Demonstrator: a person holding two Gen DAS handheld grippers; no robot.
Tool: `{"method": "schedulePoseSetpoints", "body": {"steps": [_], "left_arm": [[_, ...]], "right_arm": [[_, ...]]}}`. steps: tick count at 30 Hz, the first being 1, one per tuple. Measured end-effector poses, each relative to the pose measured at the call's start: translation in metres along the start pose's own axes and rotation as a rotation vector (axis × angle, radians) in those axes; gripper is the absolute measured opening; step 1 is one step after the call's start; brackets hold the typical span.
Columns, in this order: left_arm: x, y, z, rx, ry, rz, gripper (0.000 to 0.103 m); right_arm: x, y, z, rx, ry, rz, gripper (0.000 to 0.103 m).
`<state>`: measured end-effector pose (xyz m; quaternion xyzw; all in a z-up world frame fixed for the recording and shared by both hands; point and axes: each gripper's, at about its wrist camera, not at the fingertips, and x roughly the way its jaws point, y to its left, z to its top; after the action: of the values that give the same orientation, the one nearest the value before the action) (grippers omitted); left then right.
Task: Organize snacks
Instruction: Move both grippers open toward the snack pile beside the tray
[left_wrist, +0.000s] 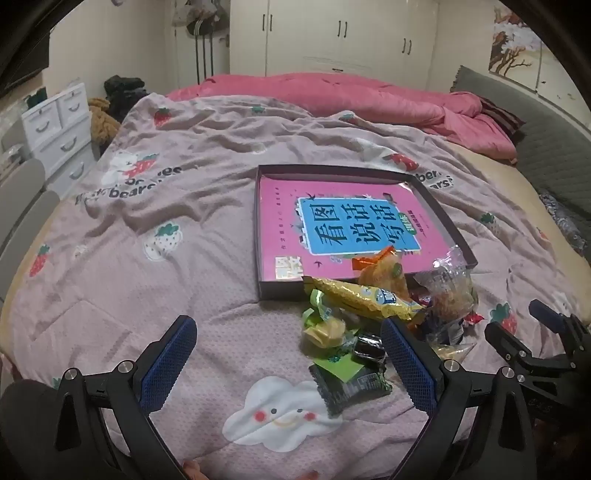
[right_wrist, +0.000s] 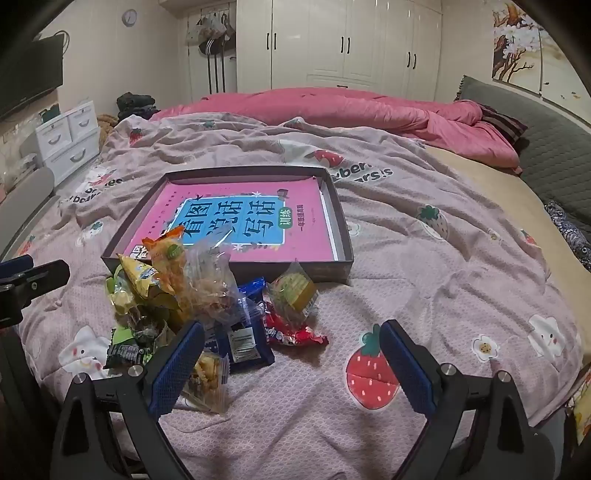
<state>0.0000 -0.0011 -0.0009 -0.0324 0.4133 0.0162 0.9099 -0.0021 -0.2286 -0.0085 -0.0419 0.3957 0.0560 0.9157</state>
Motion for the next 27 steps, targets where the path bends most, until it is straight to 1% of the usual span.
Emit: {"method": "schedulePoseSetpoints", "body": {"steps": [5, 6, 10, 15, 16, 17, 27], "left_arm": [[0.000, -0.007, -0.003, 0.011, 0.014, 0.011, 0.100], [0.007, -0.009, -0.007, 0.010, 0.020, -0.008, 0.100], [0.005, -0.007, -0.006, -0.001, 0.026, -0.023, 0.100], [0.005, -0.013, -0.010, 0.000, 0.041, -0.024, 0.100], [0.010, -0.006, -0.008, 0.008, 0.048, -0.033, 0.100], [0.010, -0.006, -0.007, 0.011, 0.050, -0.036, 0.100], [0.009, -0.010, -0.010, 0.031, 0.053, -0.052, 0.100]], "right_arm": [[0.000, -0.001, 0.000, 0.005, -0.001, 0.005, 0.096], [0.000, -0.001, 0.000, 0.005, 0.000, 0.005, 0.096], [0.000, 0.000, 0.000, 0.004, -0.003, 0.005, 0.096], [-0.002, 0.000, 0.002, 0.004, -0.004, 0.005, 0.096], [-0.002, 0.000, 0.002, 0.004, -0.005, 0.005, 0.096], [-0.002, 0.001, 0.002, 0.004, -0.005, 0.005, 0.096], [-0.005, -0.001, 0.003, 0.001, -0.012, 0.007, 0.096]]}}
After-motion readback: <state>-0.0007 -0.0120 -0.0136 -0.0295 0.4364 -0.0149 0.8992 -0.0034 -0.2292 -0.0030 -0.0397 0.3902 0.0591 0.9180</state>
